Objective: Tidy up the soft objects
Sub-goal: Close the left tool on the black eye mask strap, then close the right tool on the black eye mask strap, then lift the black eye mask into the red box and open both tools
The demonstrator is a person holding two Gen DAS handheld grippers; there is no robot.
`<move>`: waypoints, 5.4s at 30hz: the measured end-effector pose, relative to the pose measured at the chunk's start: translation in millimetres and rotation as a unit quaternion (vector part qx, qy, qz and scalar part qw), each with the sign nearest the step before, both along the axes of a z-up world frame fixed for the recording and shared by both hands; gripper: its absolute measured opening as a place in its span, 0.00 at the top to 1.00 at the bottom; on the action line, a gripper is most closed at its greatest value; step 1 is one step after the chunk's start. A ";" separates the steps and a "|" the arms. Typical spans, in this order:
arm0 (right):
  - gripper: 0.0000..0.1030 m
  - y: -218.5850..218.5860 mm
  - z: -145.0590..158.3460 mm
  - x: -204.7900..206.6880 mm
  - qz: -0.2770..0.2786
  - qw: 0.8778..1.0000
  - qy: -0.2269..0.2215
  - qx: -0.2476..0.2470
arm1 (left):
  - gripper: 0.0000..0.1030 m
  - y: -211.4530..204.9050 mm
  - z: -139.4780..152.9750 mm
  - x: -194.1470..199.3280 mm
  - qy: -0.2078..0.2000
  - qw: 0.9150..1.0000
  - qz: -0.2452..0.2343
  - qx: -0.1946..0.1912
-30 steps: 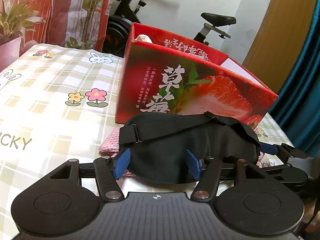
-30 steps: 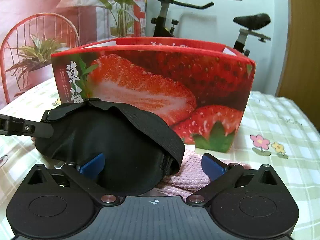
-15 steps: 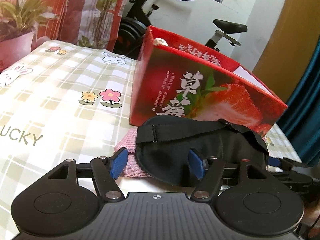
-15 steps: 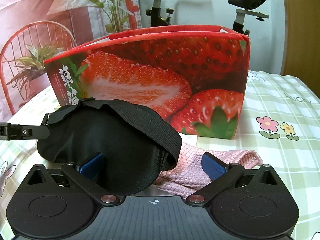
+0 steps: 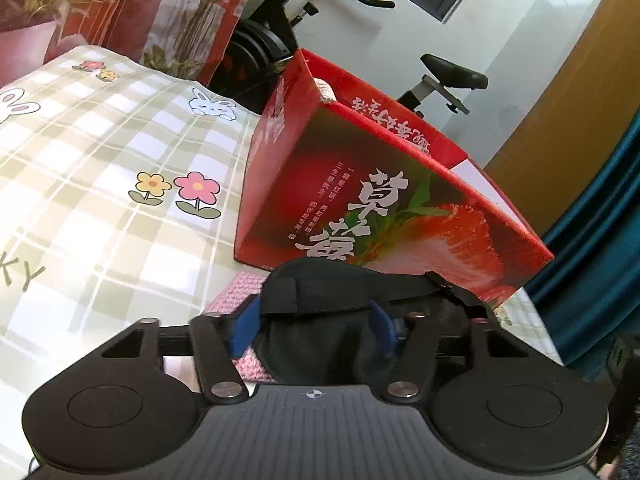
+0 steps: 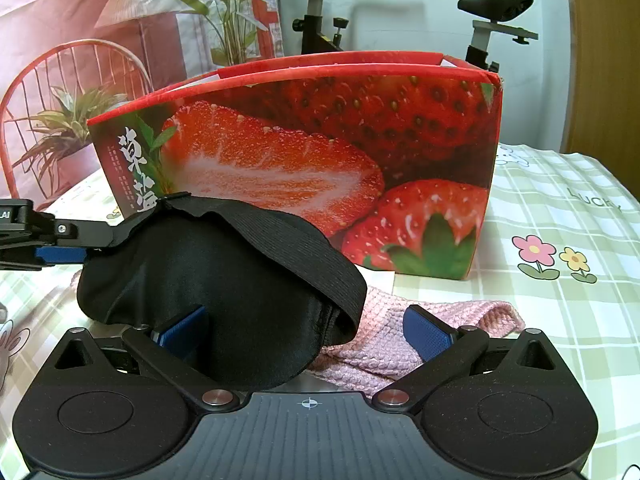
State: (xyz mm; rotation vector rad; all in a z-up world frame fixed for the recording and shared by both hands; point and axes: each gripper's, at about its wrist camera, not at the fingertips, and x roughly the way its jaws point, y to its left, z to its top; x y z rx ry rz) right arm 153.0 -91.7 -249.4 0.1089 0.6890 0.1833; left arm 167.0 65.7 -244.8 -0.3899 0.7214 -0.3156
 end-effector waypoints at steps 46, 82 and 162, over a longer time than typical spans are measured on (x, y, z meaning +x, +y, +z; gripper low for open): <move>0.00 -0.5 -0.8 0.2 0.000 1.000 0.001 0.003 | 0.87 4.6 -13.0 -22.1 -0.001 1.000 -0.018 0.019; 0.36 -19.6 21.4 -28.3 -0.031 0.994 -0.060 0.088 | 0.86 7.7 -20.7 -19.4 0.006 0.999 0.004 0.044; 0.91 -52.4 142.0 65.9 -0.016 0.989 -0.137 0.051 | 0.91 -64.4 114.7 69.4 -0.105 0.982 -0.044 0.154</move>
